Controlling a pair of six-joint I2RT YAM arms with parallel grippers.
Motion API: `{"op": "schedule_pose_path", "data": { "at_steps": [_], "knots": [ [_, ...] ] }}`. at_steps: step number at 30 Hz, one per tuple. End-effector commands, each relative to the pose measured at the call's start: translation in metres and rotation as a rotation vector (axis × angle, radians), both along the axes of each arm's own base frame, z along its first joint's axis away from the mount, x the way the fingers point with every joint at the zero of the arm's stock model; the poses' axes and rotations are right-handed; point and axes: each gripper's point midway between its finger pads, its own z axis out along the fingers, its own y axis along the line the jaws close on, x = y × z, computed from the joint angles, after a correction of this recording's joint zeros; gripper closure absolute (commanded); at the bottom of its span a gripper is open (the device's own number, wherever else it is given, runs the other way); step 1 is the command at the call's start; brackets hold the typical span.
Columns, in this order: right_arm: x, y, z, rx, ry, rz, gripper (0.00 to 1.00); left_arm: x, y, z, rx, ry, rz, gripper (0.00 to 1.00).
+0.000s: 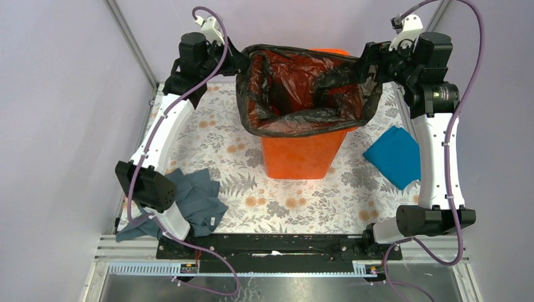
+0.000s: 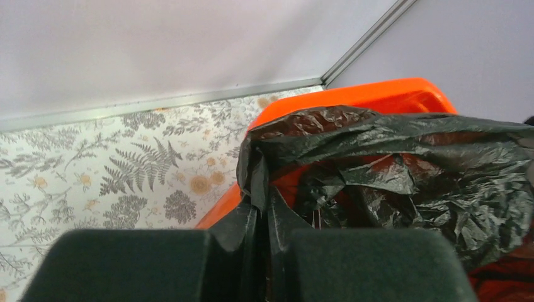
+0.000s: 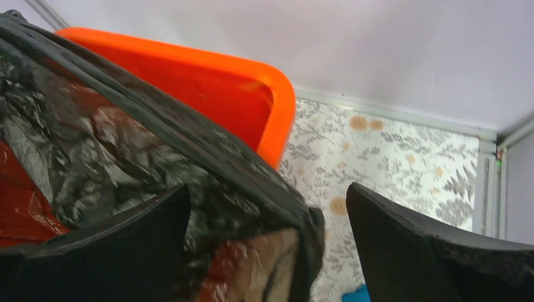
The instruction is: Put the trash bags into the trash bin
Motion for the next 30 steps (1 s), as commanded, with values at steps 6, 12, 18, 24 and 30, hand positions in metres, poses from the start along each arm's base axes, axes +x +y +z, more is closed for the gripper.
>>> {"op": "schedule_pose_path", "data": {
  "at_steps": [6, 12, 18, 24, 30],
  "knots": [
    [0.002, 0.028, 0.044, -0.092, -0.214, 0.232, 0.0, -0.036, 0.013, 0.08, -0.016, -0.227, -0.004, 0.74],
    [0.007, 0.032, 0.05, -0.141, -0.285, 0.278, 0.15, -0.047, 0.019, 0.095, -0.011, -0.271, 0.004, 0.69],
    [0.013, 0.043, 0.059, -0.088, -0.331, 0.323, 0.27, -0.046, 0.025, 0.096, 0.02, -0.287, 0.034, 0.54],
    [0.02, 0.048, 0.051, -0.08, -0.322, 0.358, 0.27, -0.038, 0.034, 0.093, 0.099, -0.322, 0.075, 0.32],
    [0.016, 0.051, 0.047, -0.084, -0.327, 0.388, 0.12, -0.027, 0.046, 0.087, 0.158, -0.311, 0.141, 0.25]
  ]
}}
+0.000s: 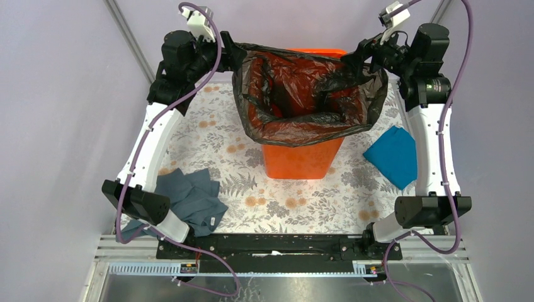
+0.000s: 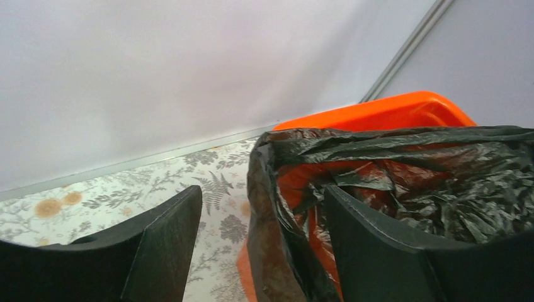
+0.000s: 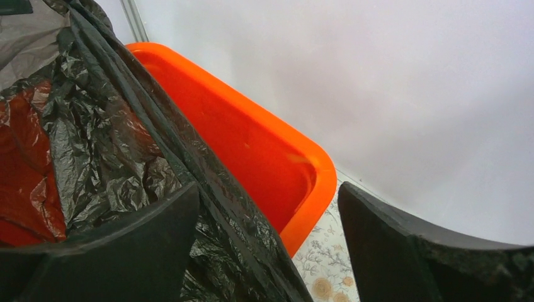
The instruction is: Put the trash bags into the trash bin
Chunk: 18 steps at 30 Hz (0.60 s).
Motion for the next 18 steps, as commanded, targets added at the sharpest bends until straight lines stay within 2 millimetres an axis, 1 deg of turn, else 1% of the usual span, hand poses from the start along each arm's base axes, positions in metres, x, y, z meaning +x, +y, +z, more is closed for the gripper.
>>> {"op": "schedule_pose_path", "data": {
  "at_steps": [1, 2, 3, 4, 5, 8, 9, 10, 13, 15, 18],
  "knots": [
    [-0.009, 0.01, 0.015, 0.0, -0.072, 0.064, 0.07, 0.004, 0.013, 0.022, 0.035, -0.074, 0.063, 0.25],
    [-0.011, 0.011, 0.014, -0.001, -0.073, 0.075, 0.03, 0.006, 0.013, 0.019, 0.037, -0.065, 0.063, 0.25],
    [-0.012, 0.012, 0.015, -0.002, -0.076, 0.081, 0.01, 0.007, 0.012, 0.016, 0.037, -0.055, 0.062, 0.28],
    [-0.013, 0.013, 0.014, -0.002, -0.075, 0.087, 0.01, 0.009, 0.011, 0.014, 0.035, -0.048, 0.062, 0.34],
    [-0.014, 0.014, 0.012, -0.003, -0.072, 0.099, 0.0, 0.01, 0.01, 0.012, 0.032, -0.041, 0.06, 0.42],
    [-0.016, 0.018, 0.007, -0.002, -0.071, 0.128, 0.0, 0.011, 0.007, 0.011, 0.013, -0.037, 0.048, 0.51],
    [-0.013, 0.017, 0.006, 0.001, -0.066, 0.122, 0.03, 0.011, 0.006, 0.011, 0.005, -0.038, 0.044, 0.55],
    [-0.009, 0.016, 0.005, 0.012, -0.059, 0.104, 0.09, 0.012, 0.005, 0.01, -0.001, -0.037, 0.044, 0.58],
    [0.002, 0.012, 0.006, 0.051, -0.048, 0.061, 0.32, 0.015, 0.001, 0.007, -0.021, -0.03, 0.033, 0.69],
    [0.009, 0.011, 0.006, 0.085, -0.035, 0.039, 0.44, 0.018, -0.002, 0.004, -0.037, -0.025, 0.024, 0.78],
    [0.019, 0.006, 0.002, 0.13, -0.018, -0.013, 0.68, 0.023, -0.007, 0.001, -0.071, -0.026, 0.01, 0.84]
  ]
}}
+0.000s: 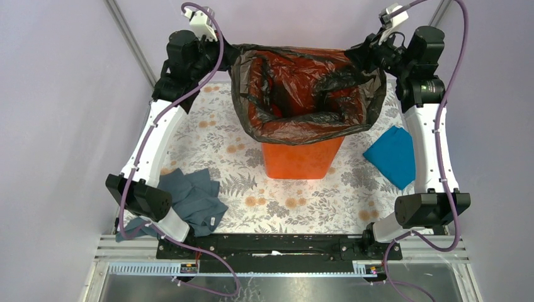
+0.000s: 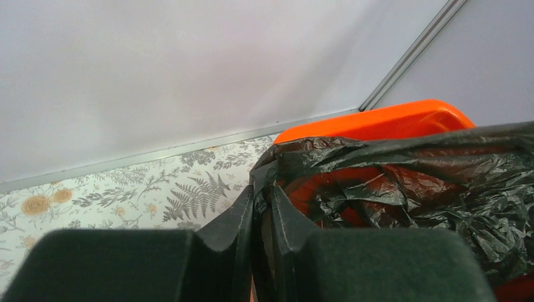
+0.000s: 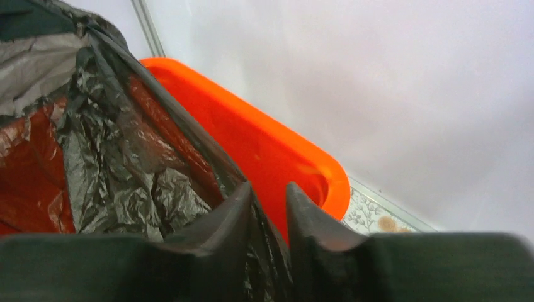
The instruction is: Put the trash bags into the trash bin
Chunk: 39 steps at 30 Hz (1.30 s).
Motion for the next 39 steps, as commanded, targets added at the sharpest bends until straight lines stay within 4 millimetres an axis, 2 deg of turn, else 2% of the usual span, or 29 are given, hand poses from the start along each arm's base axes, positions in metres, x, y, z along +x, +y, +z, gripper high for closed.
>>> {"op": "schedule_pose_path", "data": {
  "at_steps": [1, 3, 4, 10, 14, 18, 23, 25, 31, 32, 34, 39],
  "knots": [
    [0.018, -0.005, 0.009, 0.089, -0.018, -0.076, 0.77, 0.011, -0.01, 0.011, -0.075, -0.056, -0.031, 0.86],
    [0.025, -0.009, 0.001, 0.111, 0.008, -0.114, 0.95, 0.014, -0.017, 0.01, -0.1, -0.056, -0.056, 0.9],
    [0.028, -0.011, -0.002, 0.124, 0.025, -0.136, 1.0, 0.016, -0.02, 0.008, -0.111, -0.055, -0.067, 0.91],
    [0.052, -0.028, -0.026, 0.15, 0.1, -0.262, 1.0, 0.036, -0.034, -0.004, -0.159, -0.027, -0.107, 0.96],
    [0.061, -0.029, -0.043, 0.152, 0.142, -0.277, 1.0, 0.052, -0.044, -0.021, -0.183, 0.035, -0.133, 0.99],
    [0.065, -0.033, -0.063, 0.142, 0.176, -0.3, 1.0, 0.057, -0.042, -0.044, -0.223, 0.112, -0.137, 1.0],
    [0.067, -0.035, -0.081, 0.149, 0.208, -0.319, 1.0, 0.053, -0.023, -0.06, -0.317, 0.159, -0.116, 1.0],
    [0.067, -0.034, -0.086, 0.153, 0.224, -0.316, 1.0, 0.053, -0.016, -0.061, -0.351, 0.167, -0.124, 1.0],
    [0.069, -0.033, -0.093, 0.208, 0.274, -0.329, 1.0, 0.029, -0.028, -0.068, -0.463, 0.226, -0.245, 1.0],
    [0.071, -0.04, -0.093, 0.224, 0.288, -0.353, 1.0, 0.024, -0.029, -0.067, -0.485, 0.233, -0.262, 1.0],
    [0.074, -0.051, -0.088, 0.259, 0.3, -0.391, 1.0, 0.016, -0.032, -0.07, -0.517, 0.247, -0.289, 1.0],
    [0.082, -0.053, -0.068, 0.303, 0.29, -0.407, 1.0, 0.008, -0.033, -0.086, -0.547, 0.3, -0.295, 1.0]
  ]
}}
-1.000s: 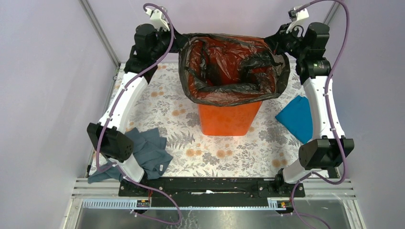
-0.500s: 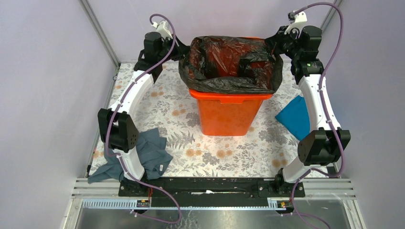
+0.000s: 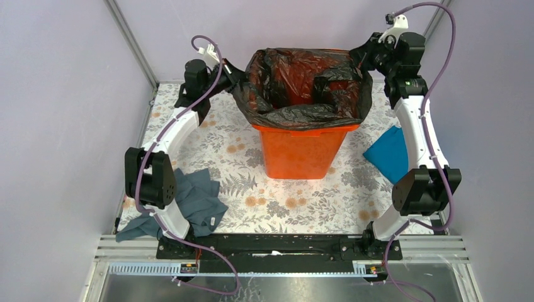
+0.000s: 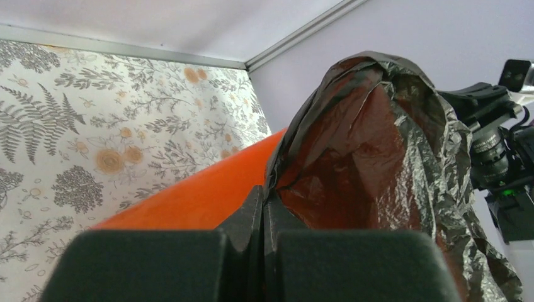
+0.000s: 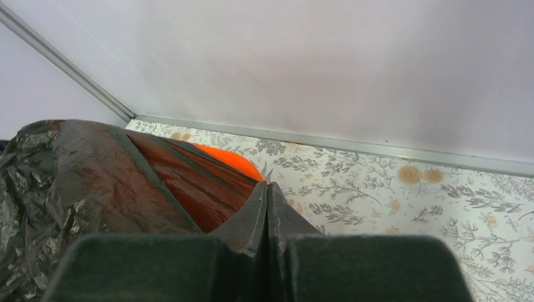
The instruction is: Put the trash bags into the trash bin
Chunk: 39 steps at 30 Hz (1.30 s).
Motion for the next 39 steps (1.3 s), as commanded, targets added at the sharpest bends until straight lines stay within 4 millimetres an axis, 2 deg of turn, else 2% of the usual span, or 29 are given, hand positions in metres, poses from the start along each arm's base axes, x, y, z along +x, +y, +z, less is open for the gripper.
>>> {"op": "schedule_pose_path", "data": {
  "at_steps": [1, 3, 6, 9, 13, 17, 19, 22, 23, 25, 27, 30, 33, 35, 37, 39],
  "knots": [
    [0.013, -0.019, -0.005, 0.051, 0.085, -0.096, 1.0, -0.018, 0.004, 0.03, -0.076, -0.058, -0.037, 1.0],
    [0.019, -0.025, -0.008, 0.064, 0.112, -0.133, 1.0, -0.023, 0.002, 0.033, -0.096, -0.059, -0.051, 0.97],
    [0.027, -0.037, -0.026, 0.092, 0.178, -0.197, 1.0, -0.028, 0.002, 0.039, -0.102, -0.072, -0.056, 0.92],
    [0.026, -0.045, -0.046, 0.123, 0.229, -0.234, 1.0, -0.031, 0.004, 0.046, -0.094, -0.085, -0.057, 0.87],
    [0.013, -0.042, -0.061, 0.145, 0.243, -0.214, 1.0, -0.036, 0.005, 0.049, -0.071, -0.093, -0.054, 0.86],
    [-0.008, -0.026, -0.065, 0.181, 0.245, -0.133, 0.99, -0.044, 0.011, 0.051, -0.031, -0.106, -0.024, 0.86],
    [-0.019, -0.022, -0.07, 0.183, 0.272, -0.114, 0.93, -0.05, 0.015, 0.05, -0.011, -0.105, -0.011, 0.86],
    [-0.032, -0.028, -0.071, 0.157, 0.29, -0.147, 0.75, -0.061, 0.019, 0.049, 0.016, -0.107, -0.003, 0.84],
    [-0.037, -0.032, -0.069, 0.137, 0.295, -0.17, 0.66, -0.065, 0.021, 0.049, 0.031, -0.109, 0.003, 0.8],
    [-0.047, -0.046, -0.062, 0.086, 0.311, -0.244, 0.49, -0.07, 0.027, 0.049, 0.079, -0.115, 0.025, 0.62],
    [-0.06, -0.062, -0.051, 0.02, 0.318, -0.324, 0.31, -0.076, 0.036, 0.053, 0.155, -0.129, 0.059, 0.5],
    [-0.088, -0.087, -0.031, -0.064, 0.308, -0.448, 0.03, -0.084, 0.057, 0.055, 0.281, -0.137, 0.146, 0.38],
    [-0.117, -0.112, -0.004, -0.109, 0.244, -0.589, 0.0, -0.097, 0.077, 0.06, 0.355, -0.15, 0.234, 0.27],
    [-0.139, -0.117, 0.015, -0.103, 0.198, -0.632, 0.0, -0.107, 0.088, 0.064, 0.376, -0.149, 0.282, 0.18],
    [-0.157, -0.109, 0.032, -0.072, 0.159, -0.598, 0.01, -0.121, 0.094, 0.076, 0.36, -0.167, 0.31, 0.12],
    [-0.17, -0.084, 0.042, -0.034, 0.128, -0.47, 0.0, -0.135, 0.095, 0.087, 0.33, -0.174, 0.314, 0.12]
  ]
}}
